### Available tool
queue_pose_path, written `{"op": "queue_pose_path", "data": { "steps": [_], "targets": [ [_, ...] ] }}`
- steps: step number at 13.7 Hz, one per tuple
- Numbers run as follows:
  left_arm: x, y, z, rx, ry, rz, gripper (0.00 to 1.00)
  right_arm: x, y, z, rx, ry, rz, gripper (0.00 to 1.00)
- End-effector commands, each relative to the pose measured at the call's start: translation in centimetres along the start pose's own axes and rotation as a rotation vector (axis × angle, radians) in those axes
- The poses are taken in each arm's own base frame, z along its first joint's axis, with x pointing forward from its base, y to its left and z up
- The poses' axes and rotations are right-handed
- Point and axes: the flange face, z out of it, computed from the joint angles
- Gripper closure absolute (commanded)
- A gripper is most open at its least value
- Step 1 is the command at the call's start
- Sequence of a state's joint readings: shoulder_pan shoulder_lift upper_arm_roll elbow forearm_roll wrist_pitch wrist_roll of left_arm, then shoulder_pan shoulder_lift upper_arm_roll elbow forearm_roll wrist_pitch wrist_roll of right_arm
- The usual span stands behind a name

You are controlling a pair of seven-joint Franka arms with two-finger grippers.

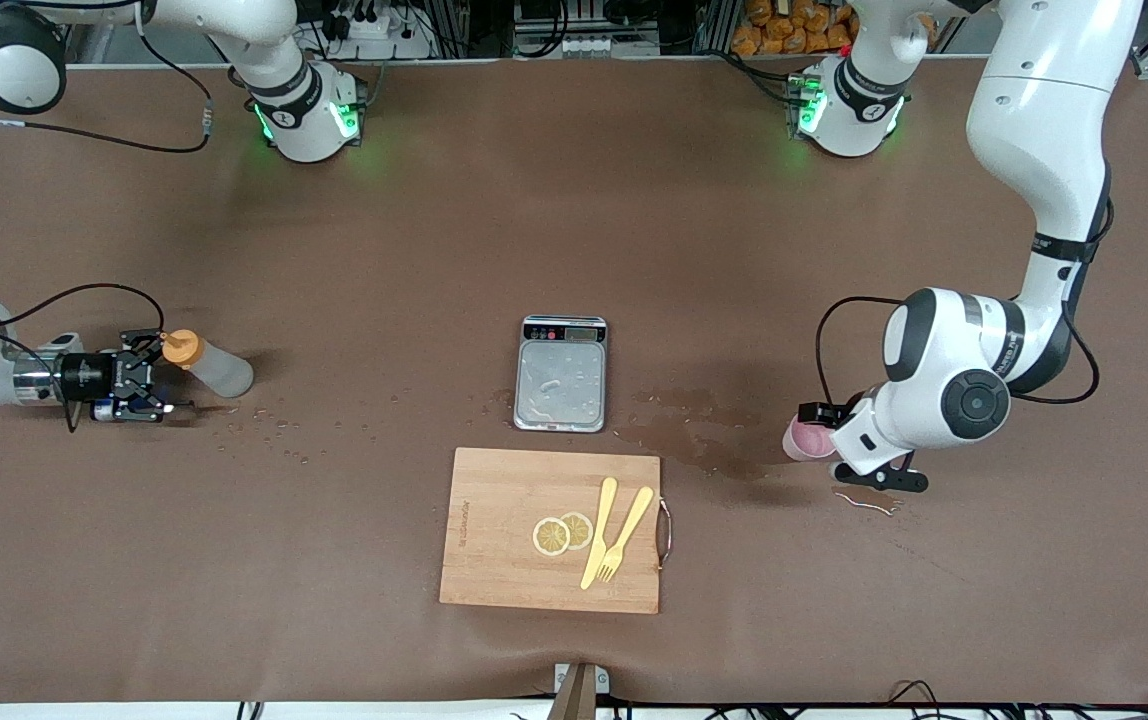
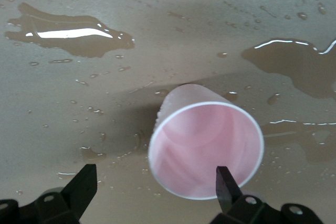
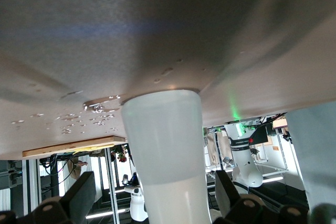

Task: Add sauce to pink cup with both arms
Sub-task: 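Close the left gripper on the pink cup rim while the right gripper grasps the bottle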

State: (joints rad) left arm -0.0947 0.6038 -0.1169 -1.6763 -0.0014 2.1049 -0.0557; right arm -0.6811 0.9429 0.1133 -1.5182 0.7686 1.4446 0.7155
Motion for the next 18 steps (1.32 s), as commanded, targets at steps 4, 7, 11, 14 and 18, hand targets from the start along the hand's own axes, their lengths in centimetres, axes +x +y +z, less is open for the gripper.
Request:
{"op": "queue_pose_path", "data": {
  "steps": [4,7,11,14,18],
  "targets": [
    [1.1,-0.7,1.5,-0.007,0.037,0.026,0.00,-0.5,0.0,2.0,0.000,-0.034,-0.008,0.00],
    [1.1,-0.8,1.4,-0.014,0.041,0.020,1.00,-0.5,0.5,2.5,-0.011,-0.049,-0.011,0.02],
    [1.1,-0.7,1.4,-0.014,0.041,0.022,1.00,-1.0,0.8,2.8,-0.022,-0.061,-0.027,0.46],
    [1.1,-0.8,0.3,-0.014,0.058,0.021,1.00,-1.5,0.5,2.3,-0.014,-0.047,-0.033,0.50],
    [0.5,0.5,-4.8,-0.021,0.123,-0.003,1.00,-3.7,-0.5,0.9,-0.010,0.005,-0.029,0.50]
  ]
}}
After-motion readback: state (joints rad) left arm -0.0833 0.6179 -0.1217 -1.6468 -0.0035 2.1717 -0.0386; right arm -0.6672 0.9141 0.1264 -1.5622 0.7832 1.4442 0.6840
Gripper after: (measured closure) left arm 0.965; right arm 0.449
